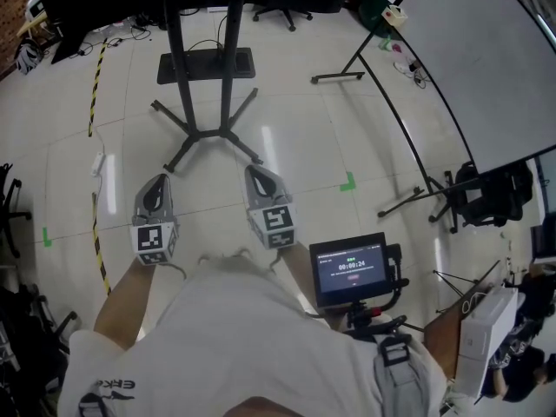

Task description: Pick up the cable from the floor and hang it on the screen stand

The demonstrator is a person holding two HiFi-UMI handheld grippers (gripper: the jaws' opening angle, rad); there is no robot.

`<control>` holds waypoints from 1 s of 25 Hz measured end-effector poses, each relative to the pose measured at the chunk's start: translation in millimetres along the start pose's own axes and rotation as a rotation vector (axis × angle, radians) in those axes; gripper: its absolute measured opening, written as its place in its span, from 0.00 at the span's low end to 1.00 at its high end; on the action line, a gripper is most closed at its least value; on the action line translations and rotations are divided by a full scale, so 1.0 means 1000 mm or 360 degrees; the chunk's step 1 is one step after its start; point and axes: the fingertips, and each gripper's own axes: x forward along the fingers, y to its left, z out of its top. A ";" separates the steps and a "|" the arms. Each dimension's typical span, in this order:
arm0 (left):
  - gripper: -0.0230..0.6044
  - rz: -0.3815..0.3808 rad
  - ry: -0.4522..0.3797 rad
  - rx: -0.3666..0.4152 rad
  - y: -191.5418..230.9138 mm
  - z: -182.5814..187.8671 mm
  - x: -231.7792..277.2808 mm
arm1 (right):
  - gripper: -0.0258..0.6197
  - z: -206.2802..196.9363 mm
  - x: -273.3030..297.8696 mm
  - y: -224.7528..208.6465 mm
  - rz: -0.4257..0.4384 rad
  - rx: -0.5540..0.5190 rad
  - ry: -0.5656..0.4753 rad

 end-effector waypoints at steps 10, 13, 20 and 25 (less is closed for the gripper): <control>0.04 -0.0006 0.0032 -0.0022 -0.003 -0.006 -0.007 | 0.06 0.004 -0.003 0.008 0.0011 0.0014 -0.0001; 0.04 -0.0014 0.0045 -0.0034 -0.006 -0.009 -0.006 | 0.06 0.002 -0.005 0.007 0.0003 0.0018 0.0016; 0.04 -0.0022 0.0040 -0.0051 -0.009 -0.006 -0.004 | 0.06 0.003 -0.005 0.005 -0.0009 0.0007 0.0009; 0.04 -0.0021 0.0036 -0.0058 -0.011 -0.005 -0.003 | 0.06 0.006 -0.006 0.009 0.0018 0.0020 0.0014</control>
